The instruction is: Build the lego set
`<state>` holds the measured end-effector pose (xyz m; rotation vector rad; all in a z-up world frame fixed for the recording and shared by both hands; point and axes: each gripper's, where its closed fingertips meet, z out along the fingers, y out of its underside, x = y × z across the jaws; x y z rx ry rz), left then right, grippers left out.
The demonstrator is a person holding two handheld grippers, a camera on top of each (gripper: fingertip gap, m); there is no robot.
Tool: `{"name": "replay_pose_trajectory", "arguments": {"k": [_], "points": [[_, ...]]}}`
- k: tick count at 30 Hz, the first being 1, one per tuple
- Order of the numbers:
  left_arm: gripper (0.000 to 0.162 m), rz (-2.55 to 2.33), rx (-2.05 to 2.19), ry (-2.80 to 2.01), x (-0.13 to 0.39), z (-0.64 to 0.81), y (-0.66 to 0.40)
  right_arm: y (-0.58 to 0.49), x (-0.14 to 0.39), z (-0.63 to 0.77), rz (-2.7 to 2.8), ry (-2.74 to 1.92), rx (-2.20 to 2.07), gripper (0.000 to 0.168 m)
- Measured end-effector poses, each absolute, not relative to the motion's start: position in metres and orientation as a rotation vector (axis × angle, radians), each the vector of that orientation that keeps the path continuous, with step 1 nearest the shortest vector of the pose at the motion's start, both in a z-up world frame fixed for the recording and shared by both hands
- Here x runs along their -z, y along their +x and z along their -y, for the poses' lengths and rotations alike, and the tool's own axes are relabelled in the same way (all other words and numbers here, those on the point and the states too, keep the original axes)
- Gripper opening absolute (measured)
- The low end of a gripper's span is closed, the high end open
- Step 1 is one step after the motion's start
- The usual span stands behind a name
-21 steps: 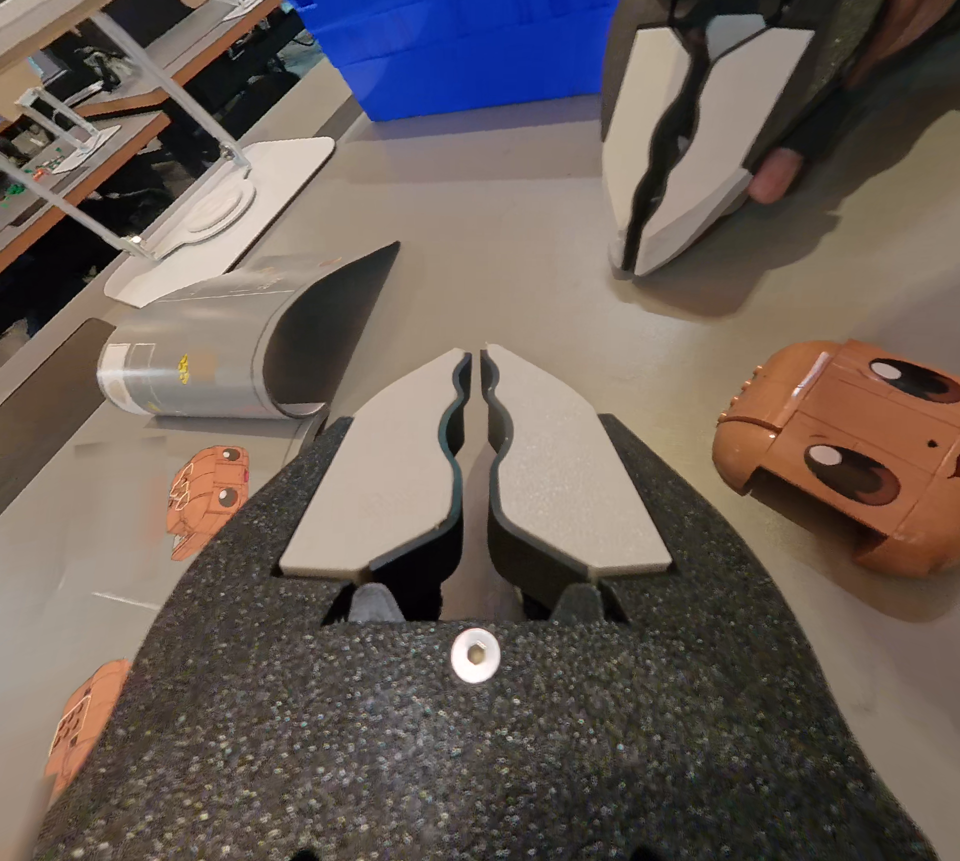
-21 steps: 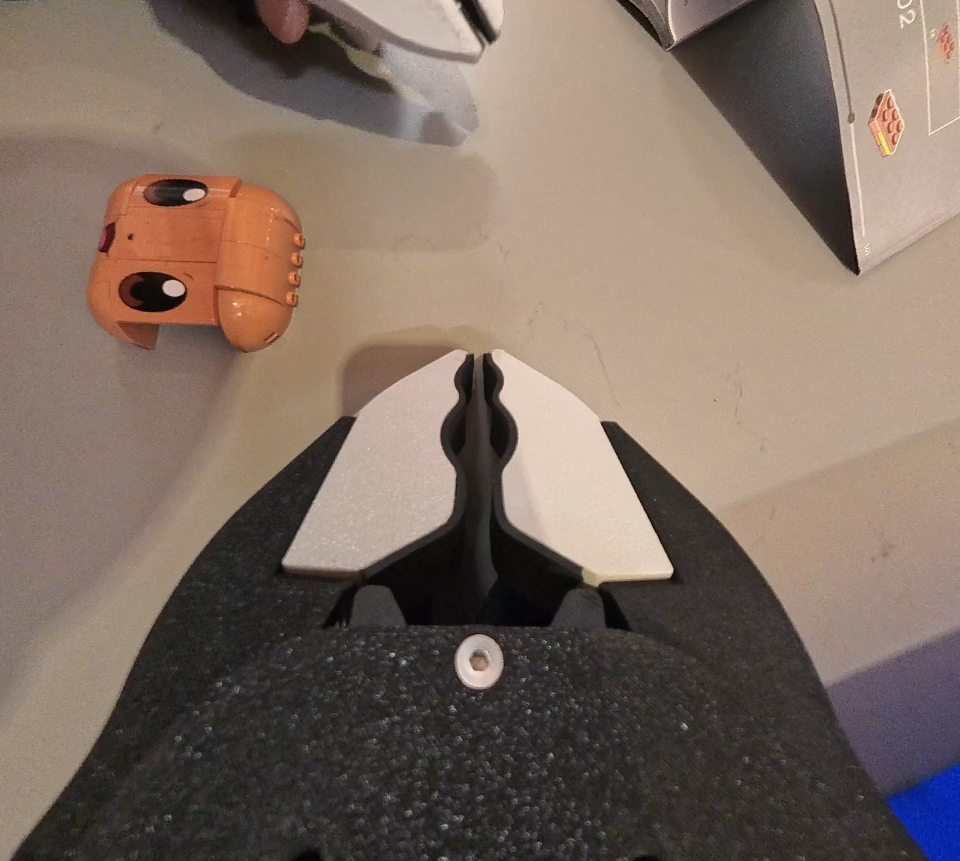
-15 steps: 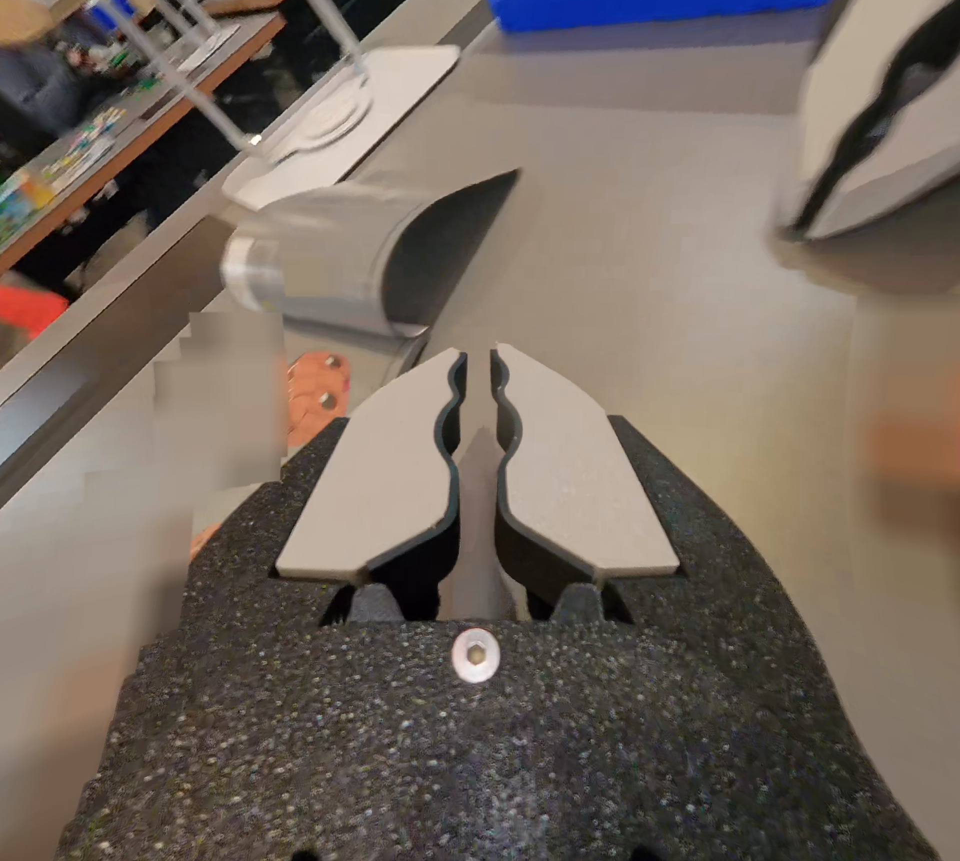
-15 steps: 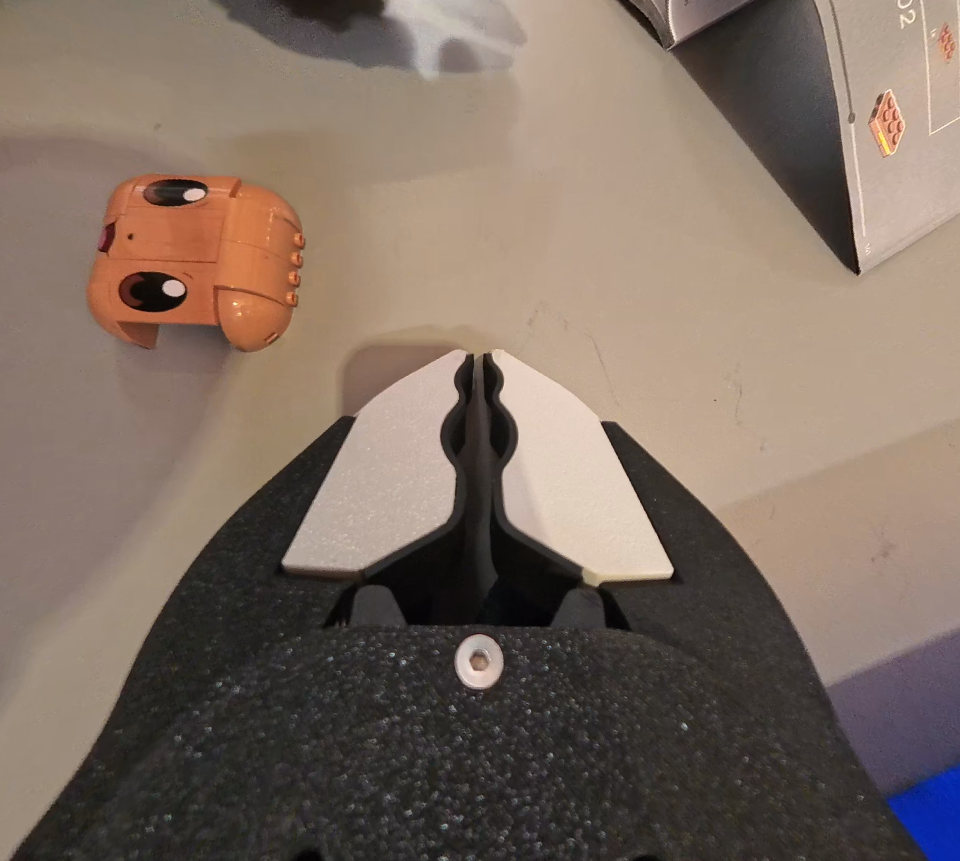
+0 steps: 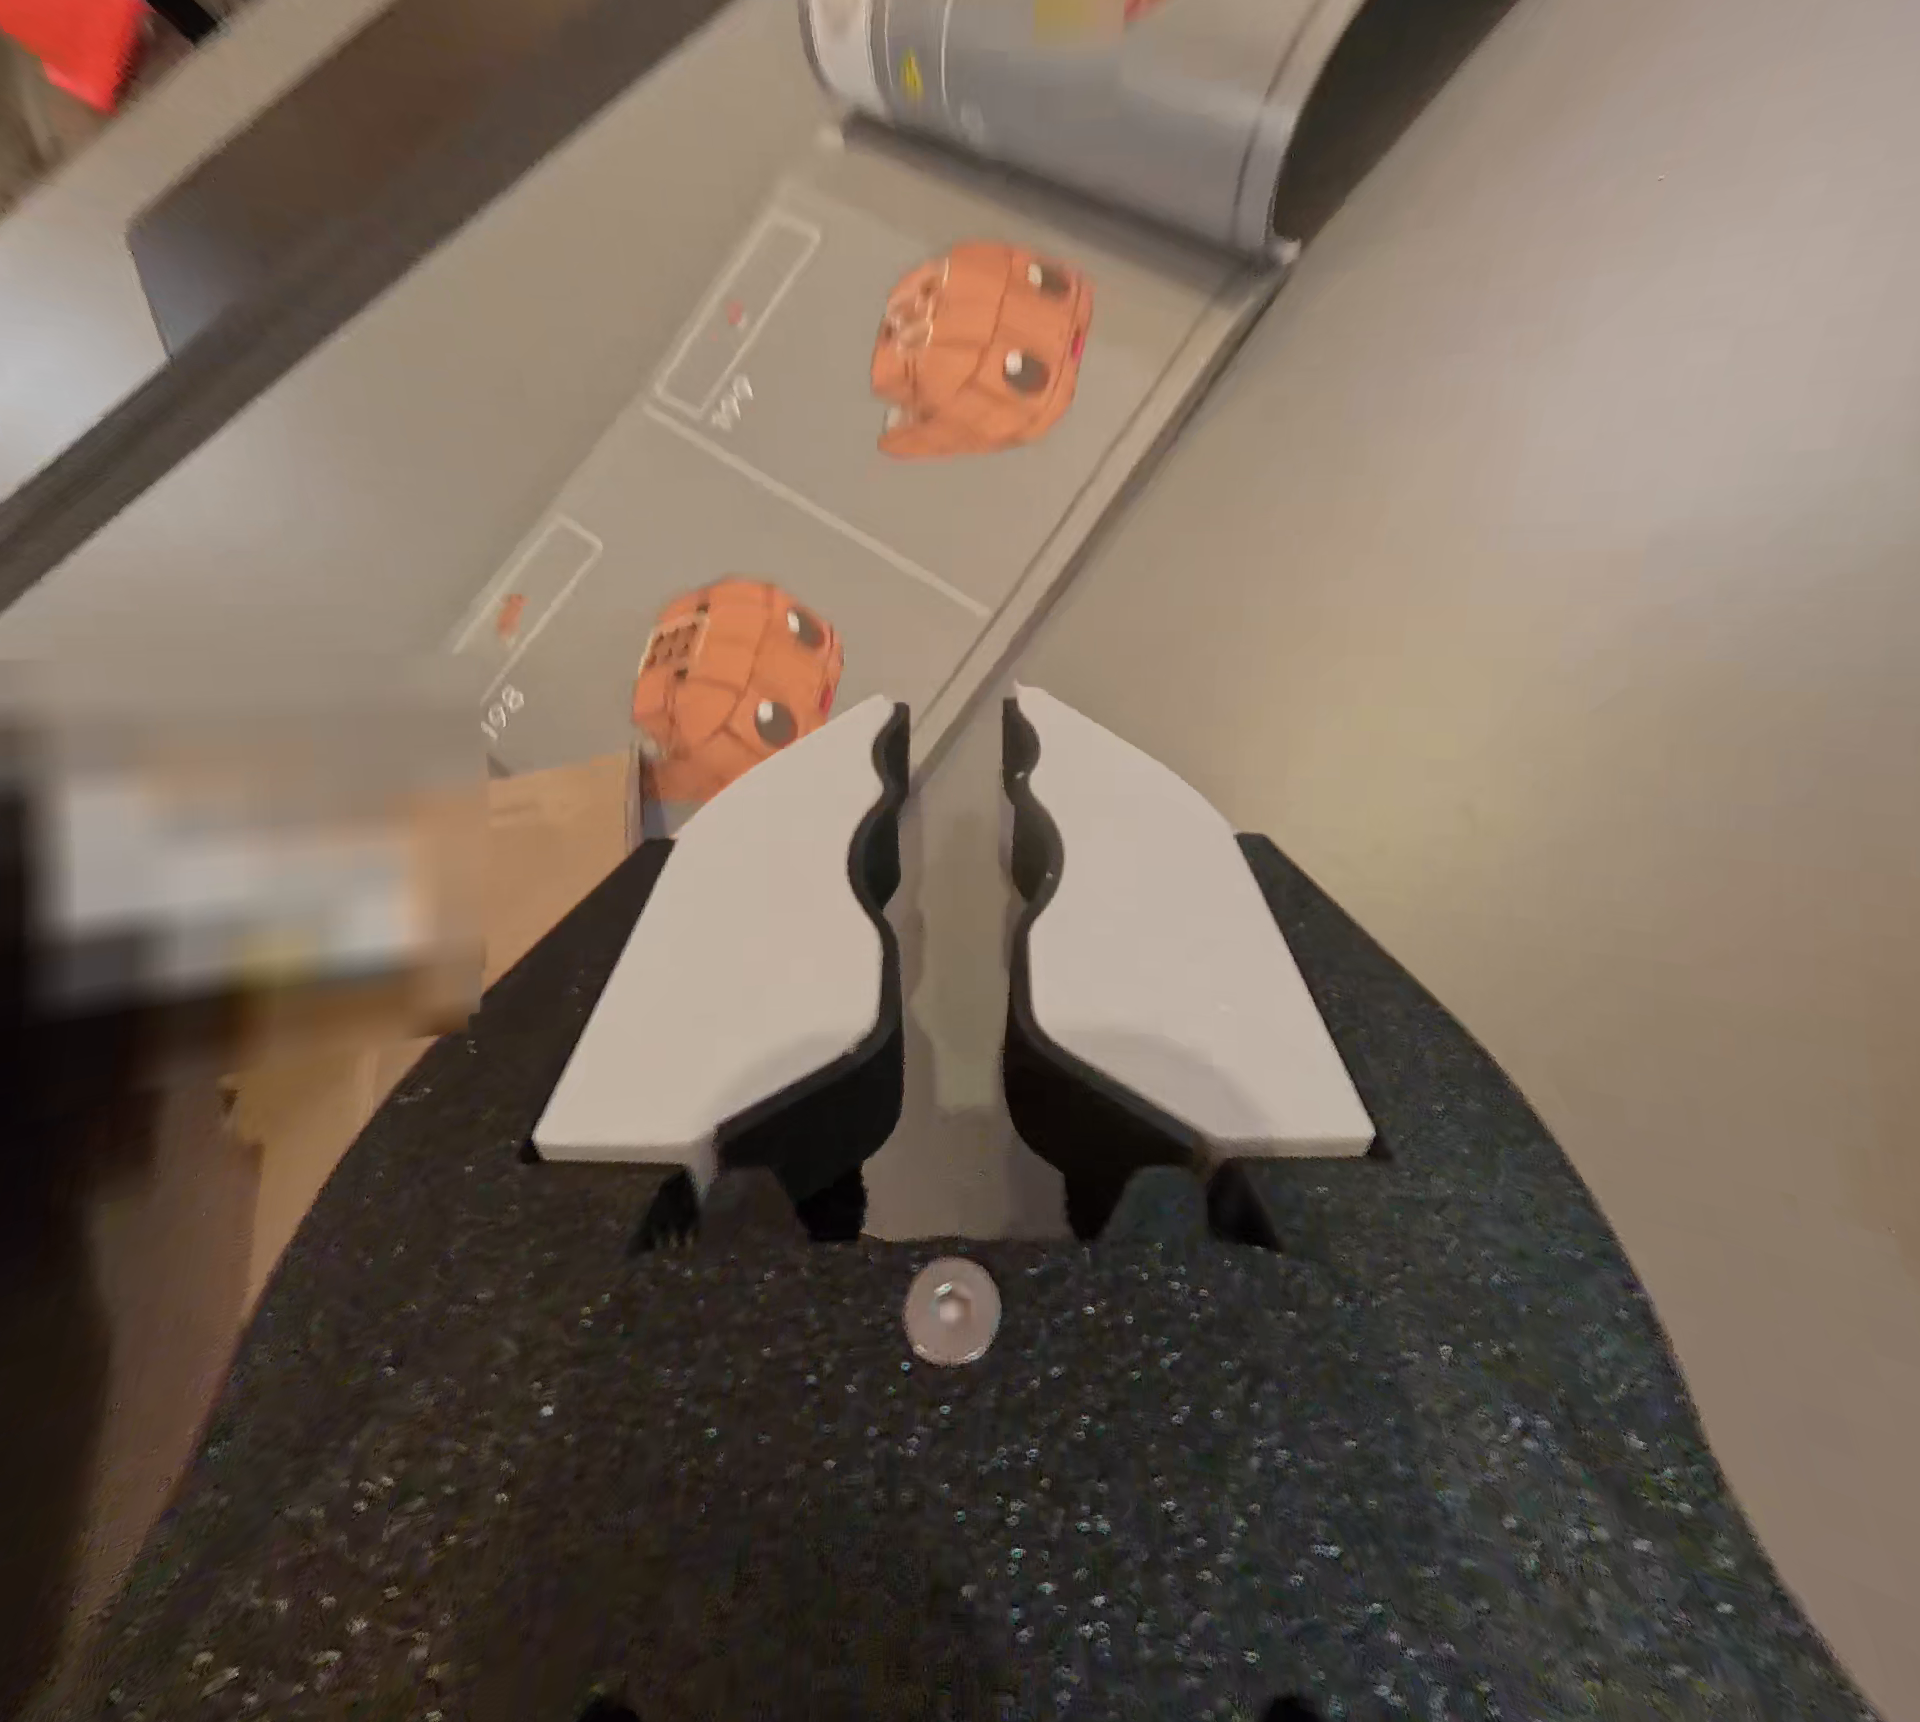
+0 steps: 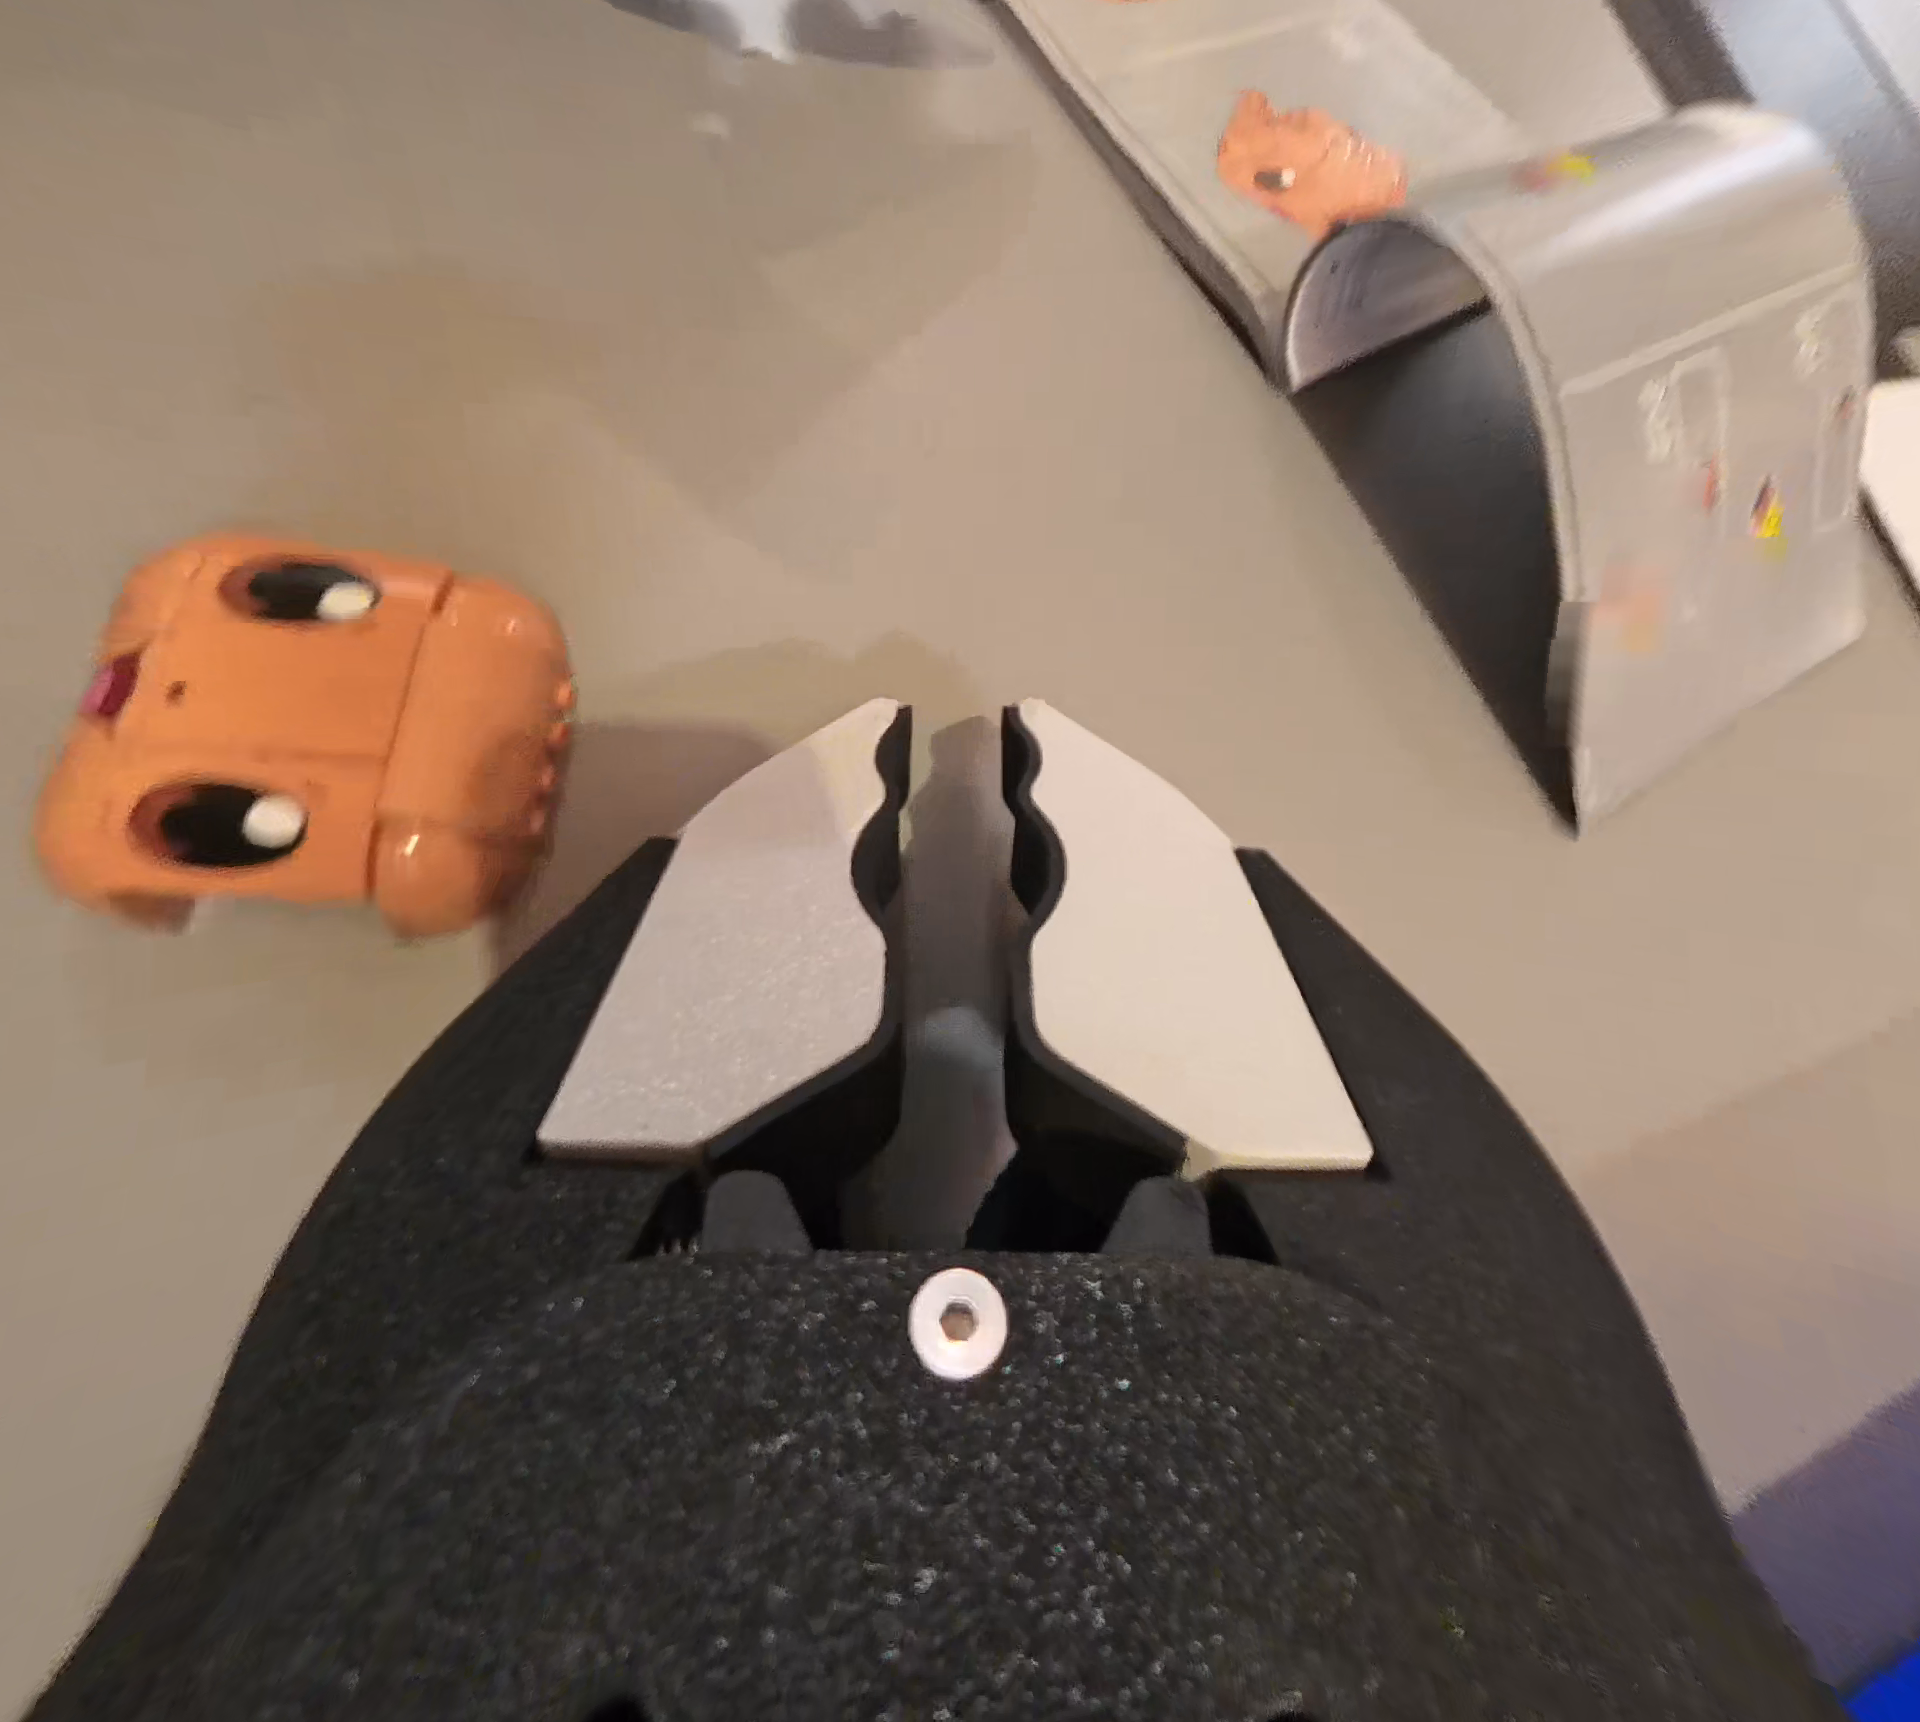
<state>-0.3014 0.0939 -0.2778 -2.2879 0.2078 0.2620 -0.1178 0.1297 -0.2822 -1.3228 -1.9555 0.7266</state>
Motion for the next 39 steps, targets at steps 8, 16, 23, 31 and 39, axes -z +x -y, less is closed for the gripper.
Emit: {"name": "replay_pose_trajectory", "arguments": {"k": [8, 16, 23, 31, 39], "points": [[0.021, -0.161, -0.207, -2.419, 0.289, -0.061, -0.325, -0.223, 0.262, -0.127, 2.014, -1.11, -0.625, 0.036], [0.019, -0.016, -0.185, -2.45, 0.291, -0.047, -0.346, -0.291, 0.273, -0.111, 2.189, -1.001, -0.548, 0.049], [0.019, 0.038, -0.147, -2.44, 0.287, -0.043, -0.349, -0.318, 0.29, -0.099, 2.353, -0.943, -0.499, 0.048], [0.018, 0.067, -0.107, -2.418, 0.285, -0.042, -0.35, -0.327, 0.294, -0.112, 2.327, -1.165, -0.56, 0.042], [0.018, 0.085, -0.083, -2.395, 0.283, -0.043, -0.351, -0.318, 0.297, -0.117, 2.292, -1.288, -0.641, 0.037]]}}
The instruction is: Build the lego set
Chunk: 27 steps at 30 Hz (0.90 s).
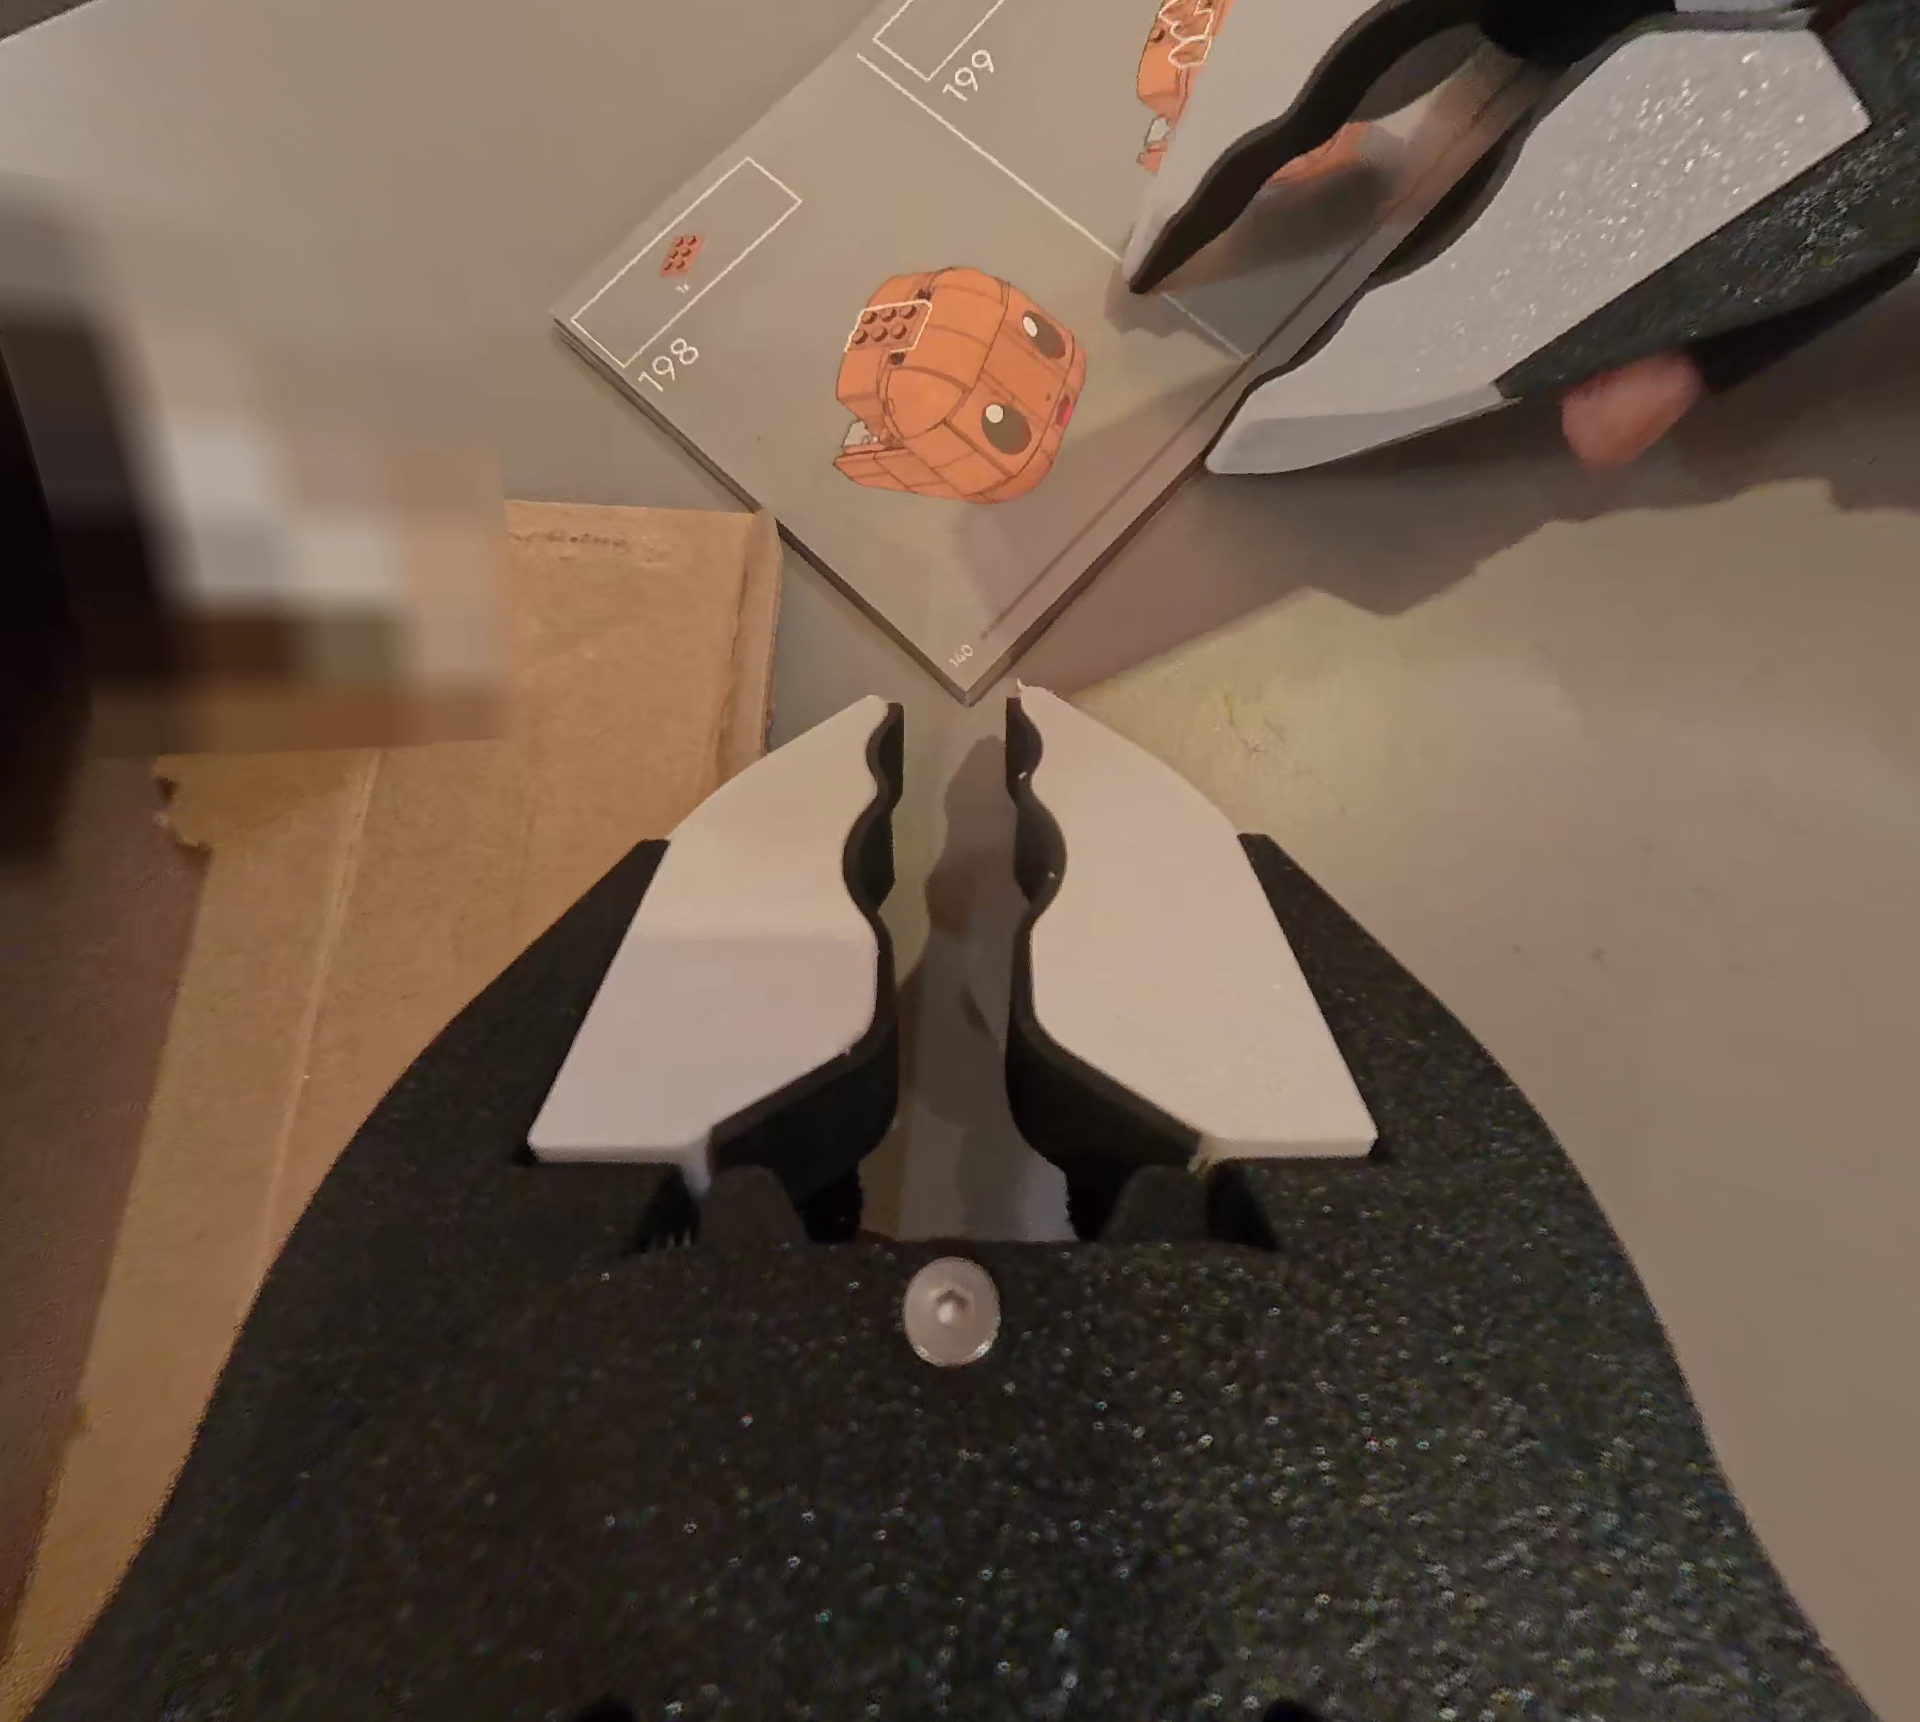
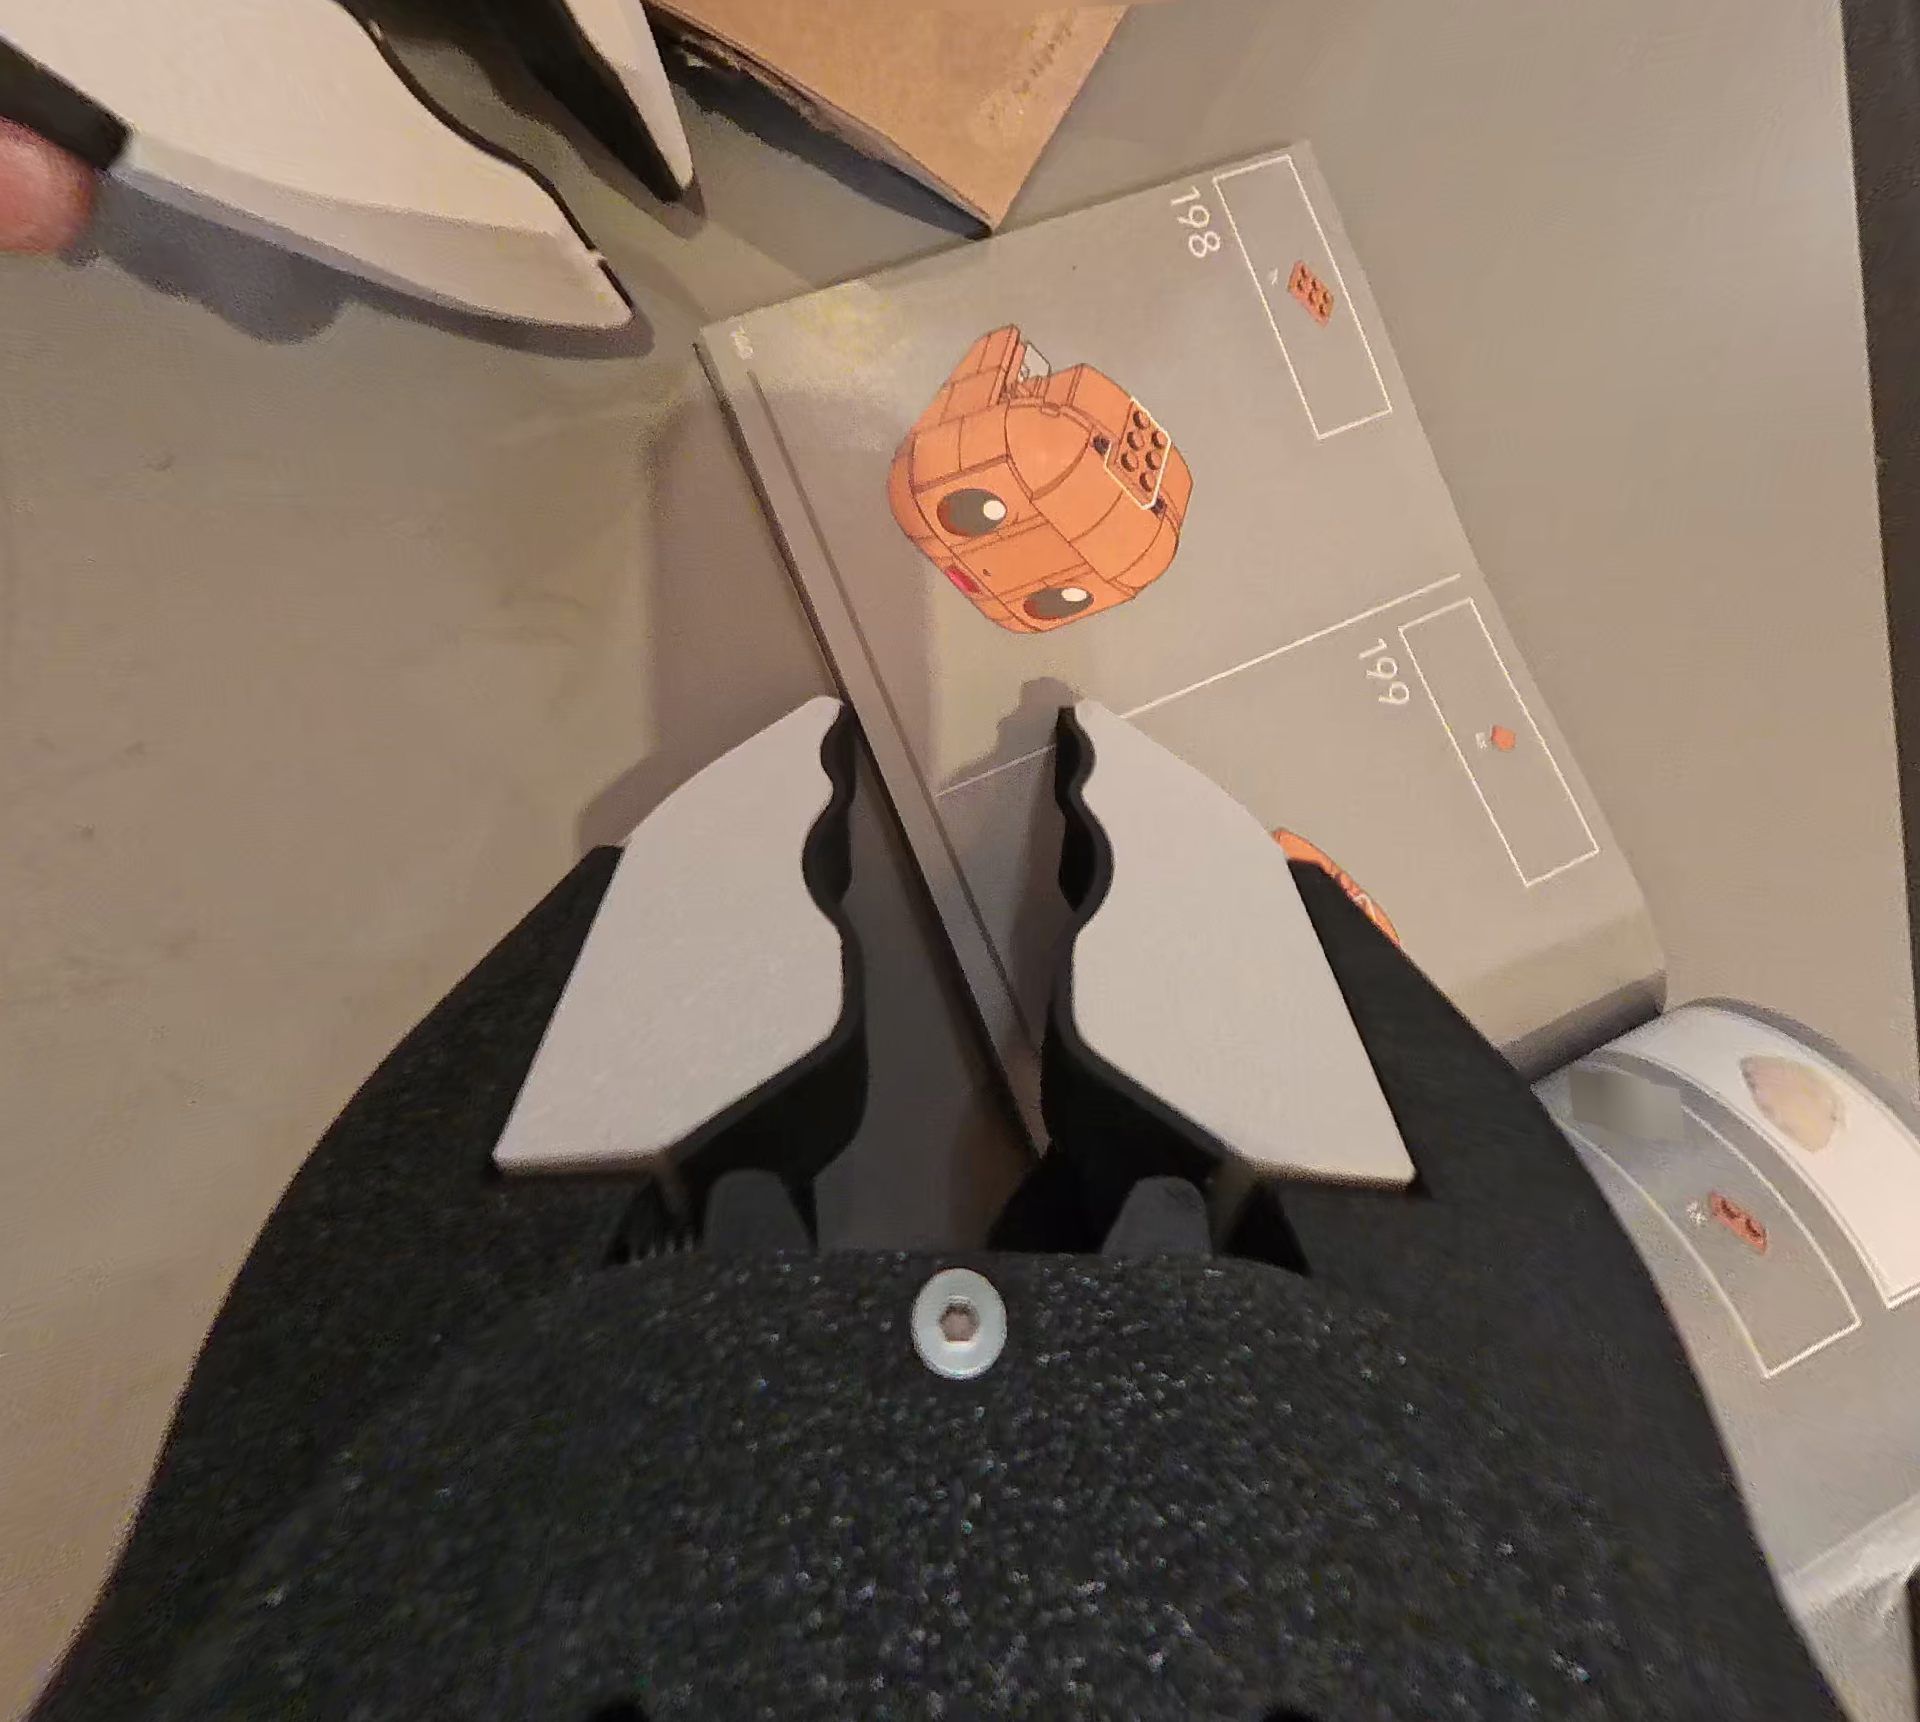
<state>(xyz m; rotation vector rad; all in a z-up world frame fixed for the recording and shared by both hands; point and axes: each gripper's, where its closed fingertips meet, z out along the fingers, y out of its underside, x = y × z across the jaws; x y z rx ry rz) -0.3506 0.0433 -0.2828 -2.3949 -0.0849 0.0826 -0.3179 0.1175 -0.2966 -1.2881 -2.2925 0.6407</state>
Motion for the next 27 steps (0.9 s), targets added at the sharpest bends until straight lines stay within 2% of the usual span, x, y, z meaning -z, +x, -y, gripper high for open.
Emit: {"name": "replay_pose_trajectory", "arguments": {"k": [9, 19, 27], "points": [[0.019, 0.101, -0.049, -2.336, 0.273, -0.046, -0.352, -0.318, 0.282, -0.101, 2.307, -1.231, -0.758, 0.037], [0.018, 0.233, -0.041, -2.154, 0.243, -0.044, -0.372, -0.352, 0.284, -0.078, 2.605, -0.877, -0.576, 0.063], [0.018, 0.264, -0.044, -2.129, 0.24, -0.043, -0.378, -0.359, 0.298, -0.072, 2.65, -0.886, -0.628, 0.06]]}}
